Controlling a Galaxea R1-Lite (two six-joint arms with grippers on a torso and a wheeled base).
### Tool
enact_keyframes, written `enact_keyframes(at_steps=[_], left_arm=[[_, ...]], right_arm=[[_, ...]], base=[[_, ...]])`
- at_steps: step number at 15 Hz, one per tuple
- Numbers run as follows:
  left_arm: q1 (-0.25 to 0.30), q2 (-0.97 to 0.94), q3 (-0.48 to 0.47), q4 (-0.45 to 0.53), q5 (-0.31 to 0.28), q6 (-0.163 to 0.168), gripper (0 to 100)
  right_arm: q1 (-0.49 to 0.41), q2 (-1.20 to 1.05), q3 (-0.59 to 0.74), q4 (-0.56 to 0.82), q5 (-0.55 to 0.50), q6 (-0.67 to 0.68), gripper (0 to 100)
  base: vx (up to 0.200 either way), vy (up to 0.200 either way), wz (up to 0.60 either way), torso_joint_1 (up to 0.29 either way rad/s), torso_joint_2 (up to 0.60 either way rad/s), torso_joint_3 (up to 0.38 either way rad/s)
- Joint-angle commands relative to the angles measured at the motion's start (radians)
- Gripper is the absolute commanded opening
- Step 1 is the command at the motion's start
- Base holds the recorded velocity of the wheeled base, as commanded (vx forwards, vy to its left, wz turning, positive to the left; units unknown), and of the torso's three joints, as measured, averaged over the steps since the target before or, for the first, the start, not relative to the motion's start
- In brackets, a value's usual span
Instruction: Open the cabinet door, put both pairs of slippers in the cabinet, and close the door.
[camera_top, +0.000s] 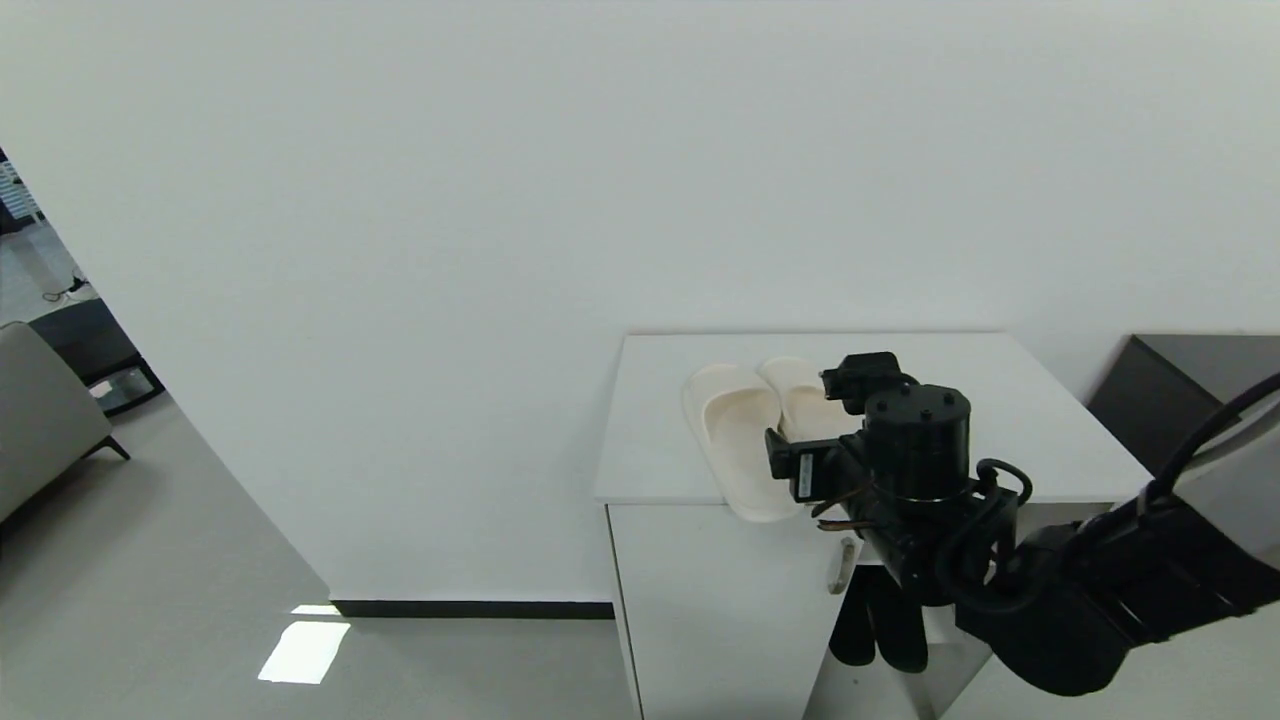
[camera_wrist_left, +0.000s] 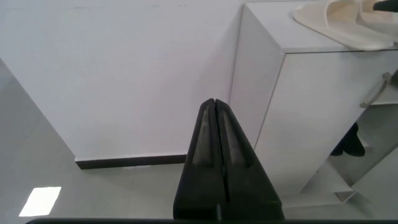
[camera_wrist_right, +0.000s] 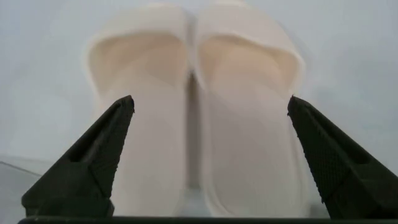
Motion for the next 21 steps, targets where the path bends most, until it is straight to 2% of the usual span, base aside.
enact_keyframes(at_steps=[1,6,10,13,14,21], left_arm=[[0.000,0.001,0.000,0.001,0.000,0.001,0],[0.000,0.001,0.000,0.001,0.000,-0.001,0],[0.000,0.001,0.000,0.001,0.000,-0.001,0],[0.000,0.001,0.000,0.001,0.000,-0.001,0],[0.000,0.001,0.000,0.001,0.000,-0.001,0],[0.000,0.001,0.000,0.001,0.001,-0.001,0]], right_arm=[[-0.017,0.073,-0.080,0.006,0.003,-0.021,100],[-0.043,0.205,-0.273,0.049,0.032,-0.034,100],[-0.072,0.260,-0.456,0.175,0.048,-0.034,100],[-0.073,0.272,-0.504,0.198,0.048,-0.034,100],[-0.073,0.272,-0.508,0.198,0.046,-0.034,0],[-0.058,0.234,-0.508,0.201,0.048,-0.035,0]], base=[[0.000,0.000,0.00,0.000,0.00,0.000],[0.000,0.000,0.00,0.000,0.00,0.000],[0.000,0.000,0.00,0.000,0.00,0.000],[0.000,0.000,0.00,0.000,0.00,0.000],[0.000,0.000,0.00,0.000,0.00,0.000],[0.000,0.000,0.00,0.000,0.00,0.000]])
